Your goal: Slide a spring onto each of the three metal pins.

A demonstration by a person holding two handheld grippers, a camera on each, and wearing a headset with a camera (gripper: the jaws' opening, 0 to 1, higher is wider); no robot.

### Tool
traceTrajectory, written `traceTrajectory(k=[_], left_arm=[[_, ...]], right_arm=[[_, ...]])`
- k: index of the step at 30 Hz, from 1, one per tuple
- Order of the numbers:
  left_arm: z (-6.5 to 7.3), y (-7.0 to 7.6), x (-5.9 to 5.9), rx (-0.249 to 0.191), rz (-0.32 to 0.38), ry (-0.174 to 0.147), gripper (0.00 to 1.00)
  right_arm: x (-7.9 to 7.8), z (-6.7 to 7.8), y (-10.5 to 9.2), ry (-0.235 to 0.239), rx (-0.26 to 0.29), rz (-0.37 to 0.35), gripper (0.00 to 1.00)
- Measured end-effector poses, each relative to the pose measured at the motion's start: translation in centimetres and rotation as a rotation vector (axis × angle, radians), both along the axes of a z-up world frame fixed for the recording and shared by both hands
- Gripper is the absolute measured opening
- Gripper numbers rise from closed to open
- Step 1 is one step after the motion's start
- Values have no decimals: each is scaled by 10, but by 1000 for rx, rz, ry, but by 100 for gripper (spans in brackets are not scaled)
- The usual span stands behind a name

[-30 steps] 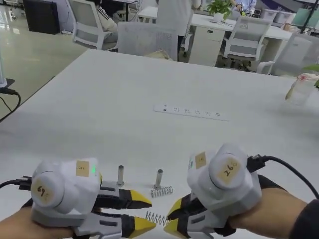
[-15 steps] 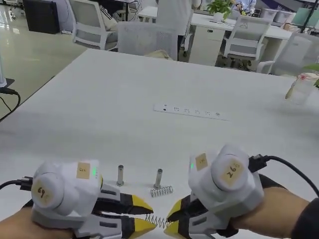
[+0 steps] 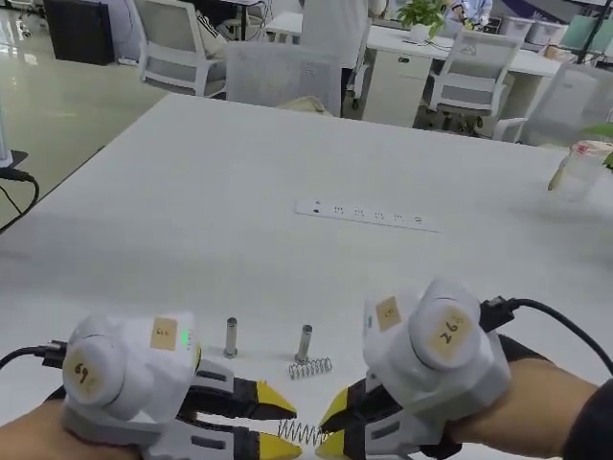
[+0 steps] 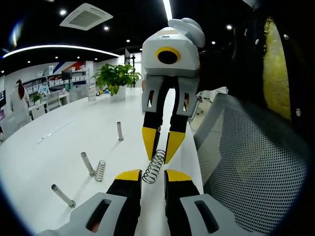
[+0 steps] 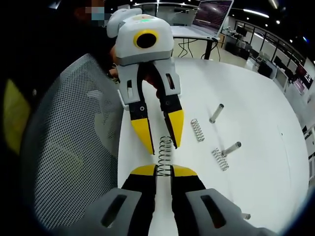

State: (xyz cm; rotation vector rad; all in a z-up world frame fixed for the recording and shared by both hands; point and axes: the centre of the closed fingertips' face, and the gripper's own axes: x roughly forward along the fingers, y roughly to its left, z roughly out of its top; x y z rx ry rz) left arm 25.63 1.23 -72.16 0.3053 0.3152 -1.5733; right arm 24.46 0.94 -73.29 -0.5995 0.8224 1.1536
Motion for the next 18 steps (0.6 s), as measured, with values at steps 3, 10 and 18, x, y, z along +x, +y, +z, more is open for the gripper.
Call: traceTrajectory(k=[3,10,18], left_arm=[[1,0,-1,-4,-4,-1,8],[-1,1,-2,1,-13,-11,5],[1,1,-3,-4,-26,-25,5]], right_arm=[[-1,0,-1,4,0,8,8],[-3,-1,0,4,-6,22,8],[-4,2,0,7,1,26,8]])
